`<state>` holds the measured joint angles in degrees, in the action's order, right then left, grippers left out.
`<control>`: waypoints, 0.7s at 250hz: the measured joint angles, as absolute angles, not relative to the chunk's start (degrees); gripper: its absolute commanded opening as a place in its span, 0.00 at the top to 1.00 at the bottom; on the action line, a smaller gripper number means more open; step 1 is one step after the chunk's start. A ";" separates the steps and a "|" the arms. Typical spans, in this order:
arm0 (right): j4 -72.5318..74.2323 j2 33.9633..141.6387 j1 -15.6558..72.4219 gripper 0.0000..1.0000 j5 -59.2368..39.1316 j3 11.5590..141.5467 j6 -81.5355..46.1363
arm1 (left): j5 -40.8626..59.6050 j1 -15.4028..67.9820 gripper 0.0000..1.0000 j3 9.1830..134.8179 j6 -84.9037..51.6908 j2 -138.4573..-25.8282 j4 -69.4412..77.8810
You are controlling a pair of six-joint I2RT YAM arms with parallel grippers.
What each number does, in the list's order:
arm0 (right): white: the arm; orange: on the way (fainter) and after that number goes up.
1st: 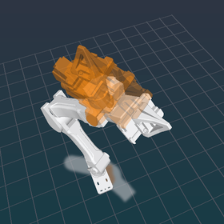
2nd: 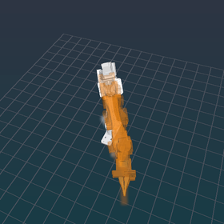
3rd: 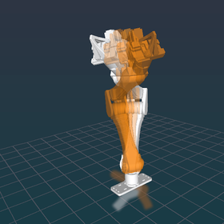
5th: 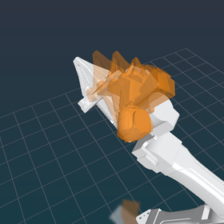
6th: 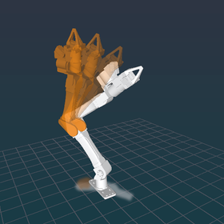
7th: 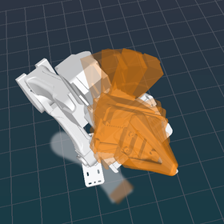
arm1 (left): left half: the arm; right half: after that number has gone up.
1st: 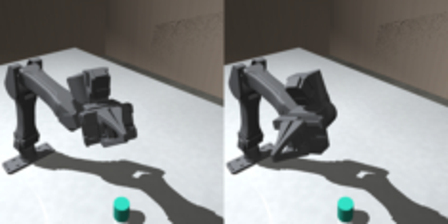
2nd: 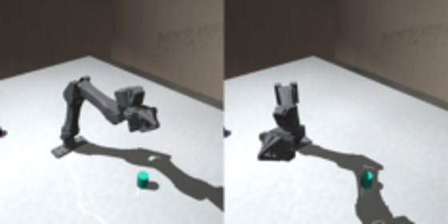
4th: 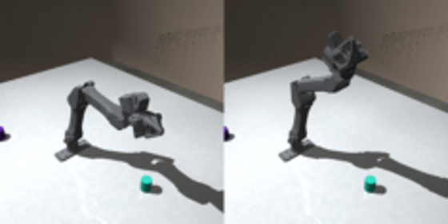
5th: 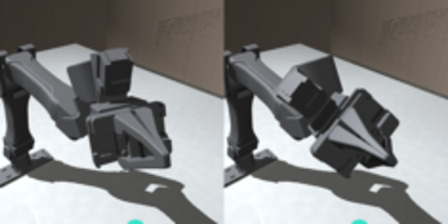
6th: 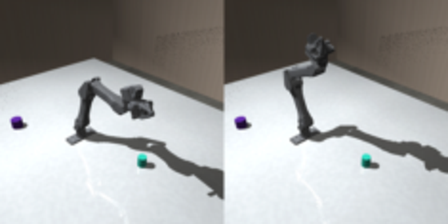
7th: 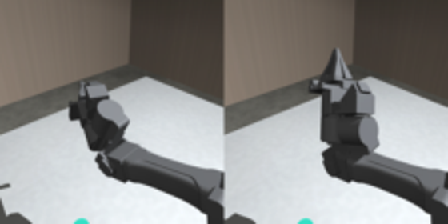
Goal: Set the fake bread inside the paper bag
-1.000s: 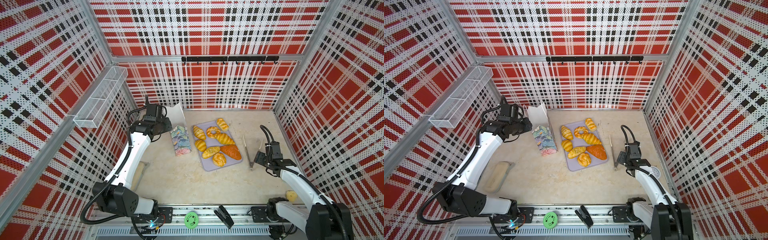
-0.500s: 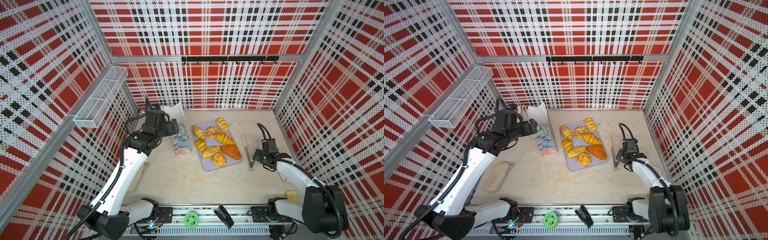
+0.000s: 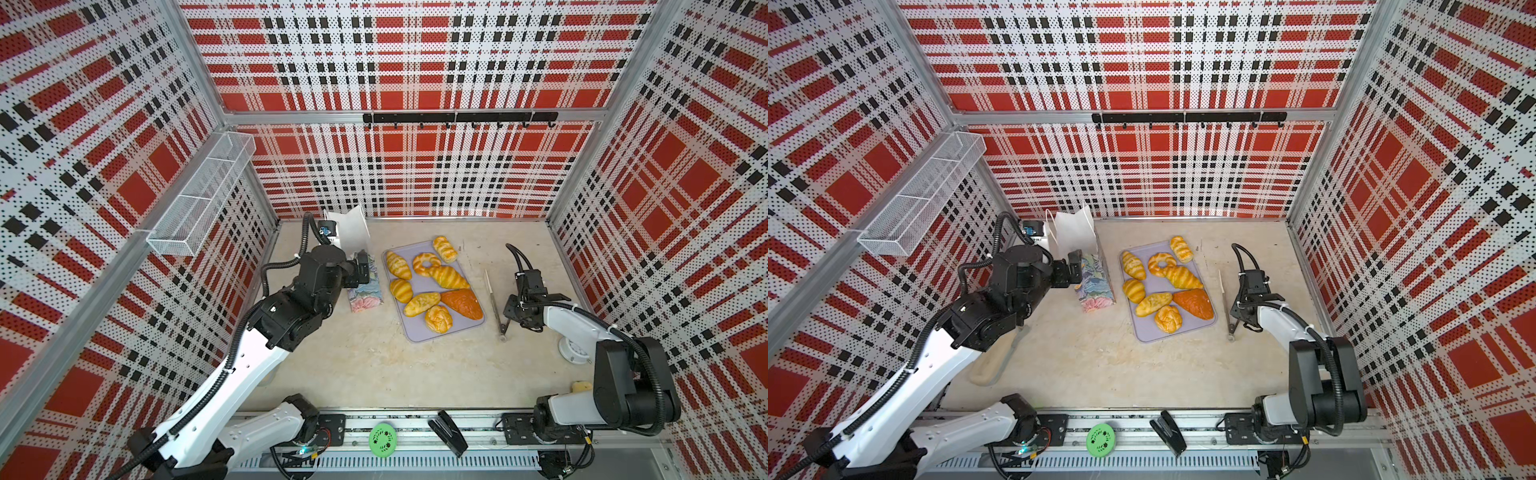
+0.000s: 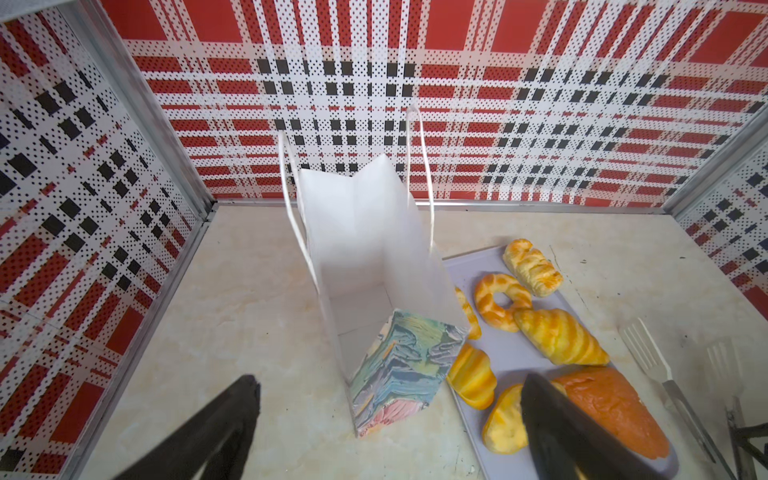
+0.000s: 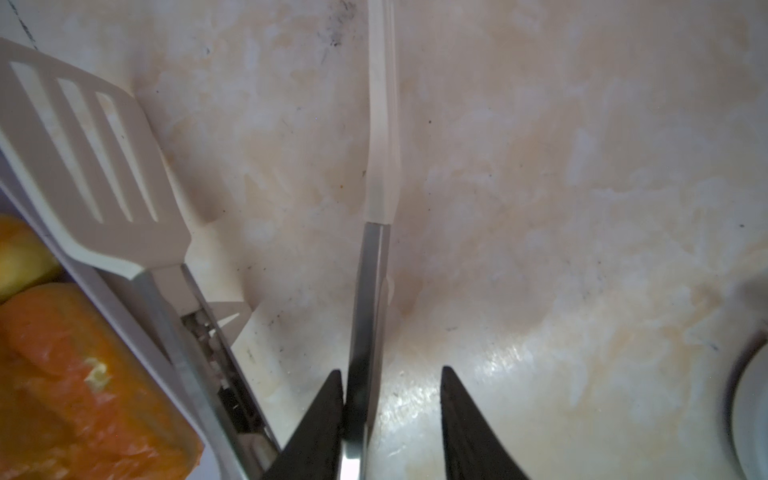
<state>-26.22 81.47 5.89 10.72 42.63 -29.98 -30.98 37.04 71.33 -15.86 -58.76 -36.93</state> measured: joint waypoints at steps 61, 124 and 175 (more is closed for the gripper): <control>-25.19 84.55 5.89 0.69 9.58 42.63 -30.22 | -32.88 38.26 0.01 71.07 -14.72 -58.76 -35.35; -23.29 86.21 5.89 0.88 8.14 42.63 -30.20 | -33.08 39.48 0.01 71.07 -14.66 -58.65 -34.50; -24.18 85.14 5.89 0.96 7.99 42.68 -29.32 | -33.28 42.06 0.00 71.07 -14.37 -58.76 -33.15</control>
<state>-24.18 85.14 5.89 7.99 42.68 -29.32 -33.28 42.06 71.07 -14.37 -58.76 -33.15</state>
